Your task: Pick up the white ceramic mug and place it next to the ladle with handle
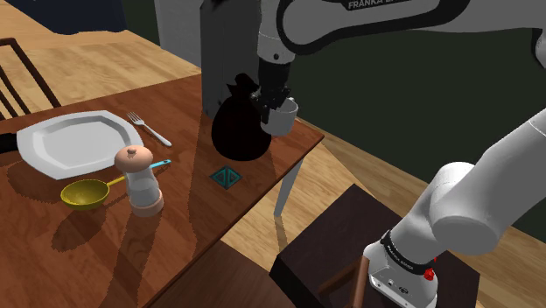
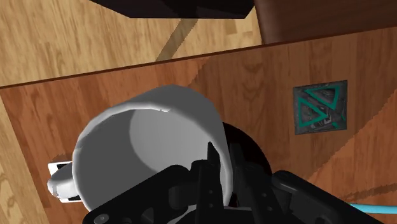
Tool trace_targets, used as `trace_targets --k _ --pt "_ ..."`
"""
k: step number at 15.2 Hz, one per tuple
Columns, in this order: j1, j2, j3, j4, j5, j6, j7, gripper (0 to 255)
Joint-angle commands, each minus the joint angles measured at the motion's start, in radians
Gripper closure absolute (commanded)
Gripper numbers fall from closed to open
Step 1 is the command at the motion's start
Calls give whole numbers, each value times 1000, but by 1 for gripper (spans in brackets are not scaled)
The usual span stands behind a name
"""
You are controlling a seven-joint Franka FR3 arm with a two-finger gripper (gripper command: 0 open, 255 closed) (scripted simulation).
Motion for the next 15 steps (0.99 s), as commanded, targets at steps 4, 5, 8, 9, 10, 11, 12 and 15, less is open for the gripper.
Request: trace_targets --k 4,5,8,9,10,11,12,15 --pt "55 18 70 23 11 -8 123 255" --pt "66 25 84 31 12 -10 147 255" --pt "99 51 126 63 13 -17 222 255" --pt "110 62 139 75 12 -19 247 255" --pt "121 74 153 89 11 -22 272 255" --pt "132 87 167 104 8 -25 297 255" --pt "143 101 180 120 5 -28 323 255" --pt "178 150 218 176 -7 -40 400 255"
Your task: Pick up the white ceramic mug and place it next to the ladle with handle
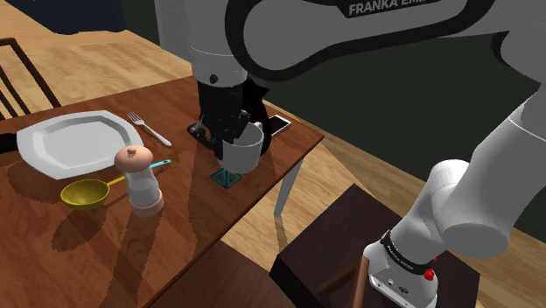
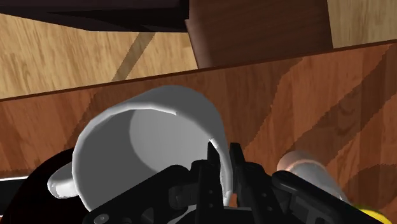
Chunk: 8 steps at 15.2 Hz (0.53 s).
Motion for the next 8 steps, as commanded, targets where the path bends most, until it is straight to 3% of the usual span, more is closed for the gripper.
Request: trace_targets --k 1,8 --pt "22 37 23 39 -11 -6 51 255" --pt "123 194 93 225 -73 -54 231 255"
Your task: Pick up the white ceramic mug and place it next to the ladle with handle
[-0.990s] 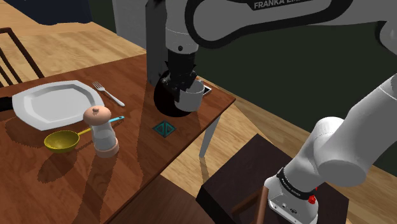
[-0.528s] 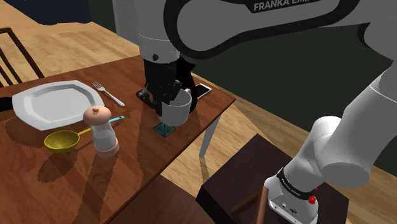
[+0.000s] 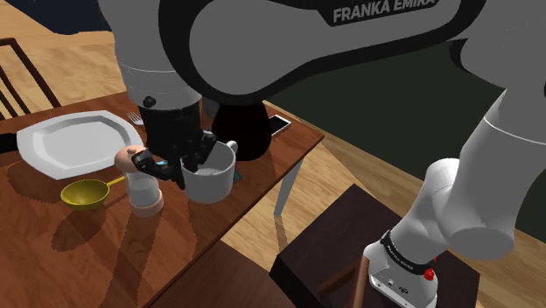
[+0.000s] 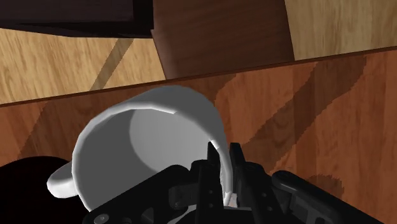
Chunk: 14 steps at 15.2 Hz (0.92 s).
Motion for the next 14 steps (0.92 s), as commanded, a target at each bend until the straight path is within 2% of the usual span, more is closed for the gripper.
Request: trace_targets --k 1,5,14 --pt "33 50 16 60 -22 -17 52 255" --pt "115 172 39 216 -75 -67 150 255" --pt "111 187 32 115 -85 47 159 255"
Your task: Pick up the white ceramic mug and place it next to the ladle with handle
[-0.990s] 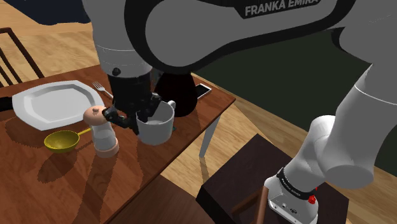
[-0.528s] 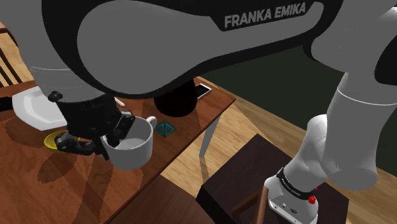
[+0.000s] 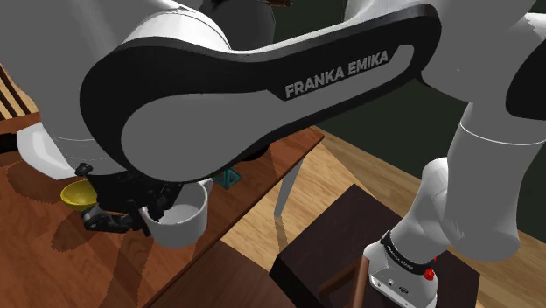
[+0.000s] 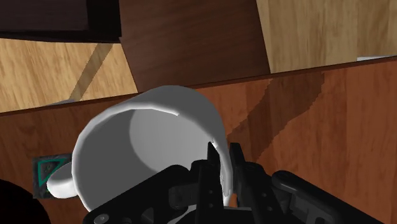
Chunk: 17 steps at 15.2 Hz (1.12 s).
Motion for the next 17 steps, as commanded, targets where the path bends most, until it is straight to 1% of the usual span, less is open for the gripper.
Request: trace_targets --k 1,17 --pt "1 9 -2 -13 -5 22 3 255" --pt "8 81 -21 -133 -46 206 31 255"
